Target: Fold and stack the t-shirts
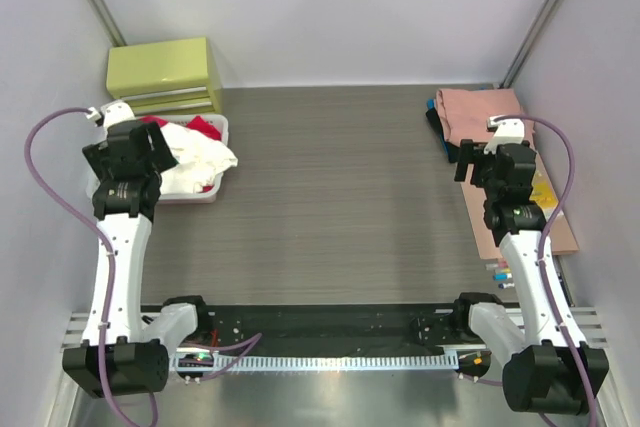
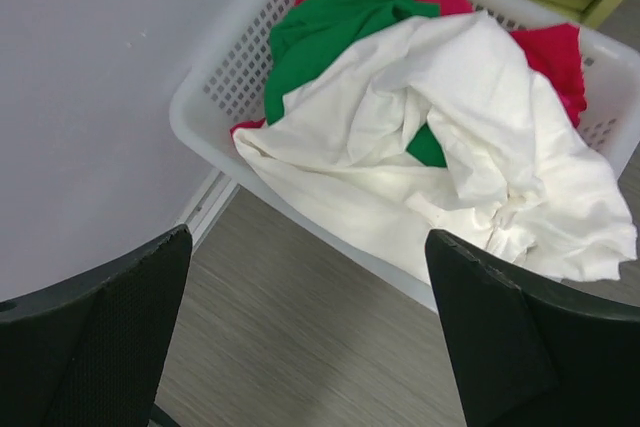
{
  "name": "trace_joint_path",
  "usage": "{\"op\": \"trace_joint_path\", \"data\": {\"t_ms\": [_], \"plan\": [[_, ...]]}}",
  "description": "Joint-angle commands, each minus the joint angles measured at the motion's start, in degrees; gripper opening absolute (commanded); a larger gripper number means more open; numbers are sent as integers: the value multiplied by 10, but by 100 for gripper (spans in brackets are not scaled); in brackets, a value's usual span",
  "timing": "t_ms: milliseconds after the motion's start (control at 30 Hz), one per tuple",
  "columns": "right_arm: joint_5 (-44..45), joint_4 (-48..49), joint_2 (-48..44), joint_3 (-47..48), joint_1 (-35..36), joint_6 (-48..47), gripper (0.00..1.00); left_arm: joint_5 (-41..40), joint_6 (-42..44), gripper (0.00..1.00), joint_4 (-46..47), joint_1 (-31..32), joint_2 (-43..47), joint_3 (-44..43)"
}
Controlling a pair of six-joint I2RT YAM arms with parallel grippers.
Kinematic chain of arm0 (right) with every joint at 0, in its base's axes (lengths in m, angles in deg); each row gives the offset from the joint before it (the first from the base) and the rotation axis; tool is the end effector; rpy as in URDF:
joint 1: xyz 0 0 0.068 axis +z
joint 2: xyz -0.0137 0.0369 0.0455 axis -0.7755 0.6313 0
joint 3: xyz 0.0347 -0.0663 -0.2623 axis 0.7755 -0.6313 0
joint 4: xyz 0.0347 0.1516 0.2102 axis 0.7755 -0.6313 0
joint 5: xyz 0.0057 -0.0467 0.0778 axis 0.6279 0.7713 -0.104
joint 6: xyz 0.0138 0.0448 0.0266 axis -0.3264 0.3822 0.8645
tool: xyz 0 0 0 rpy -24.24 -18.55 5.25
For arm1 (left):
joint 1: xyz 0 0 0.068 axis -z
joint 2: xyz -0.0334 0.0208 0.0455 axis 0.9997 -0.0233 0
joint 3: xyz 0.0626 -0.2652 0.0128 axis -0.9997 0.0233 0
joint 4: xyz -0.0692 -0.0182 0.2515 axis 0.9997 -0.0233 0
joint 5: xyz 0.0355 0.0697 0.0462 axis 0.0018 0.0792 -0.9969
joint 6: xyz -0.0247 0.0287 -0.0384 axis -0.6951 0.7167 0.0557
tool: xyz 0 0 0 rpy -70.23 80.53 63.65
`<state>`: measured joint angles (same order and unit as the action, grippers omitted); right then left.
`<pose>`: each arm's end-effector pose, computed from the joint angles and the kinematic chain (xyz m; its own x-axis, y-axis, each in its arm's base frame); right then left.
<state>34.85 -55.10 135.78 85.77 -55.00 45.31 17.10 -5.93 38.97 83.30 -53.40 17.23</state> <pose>0.2102 -0.0185 0.3110 -0.3728 -0.0754 -0.9248 0.1189 0.9846 -0.1283 0.1950 0.0353 0.3869 -0.3434 -0.2103 -0.9153 -0.5832 0.8117 0.0323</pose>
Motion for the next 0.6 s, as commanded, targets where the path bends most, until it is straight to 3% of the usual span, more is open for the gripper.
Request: {"op": "trace_joint_path", "data": {"t_ms": [0,100,200,300,333,400,467,567], "plan": [[-12,36,-42,-12,-3,-7,88,57,30,100,26,-2,40,18],[-20,28,-54,-22,-4,-14,89,181,38,100,122,-2,159,97],[-44,18,-55,-38,-4,-35,89,224,28,100,190,-2,227,154],[-77,11,-57,-39,-5,-39,89,283,88,100,88,-3,169,83],[-82,10,-58,-39,-5,-39,89,335,98,100,8,-2,142,55],[-104,9,-60,-33,-5,-31,89,352,104,100,-79,-2,79,-16],[-111,12,-57,-26,-5,-8,90,340,100,100,-87,-2,60,-35],[-118,22,-54,-18,-5,13,90,288,105,100,5,-2,117,37]]}}
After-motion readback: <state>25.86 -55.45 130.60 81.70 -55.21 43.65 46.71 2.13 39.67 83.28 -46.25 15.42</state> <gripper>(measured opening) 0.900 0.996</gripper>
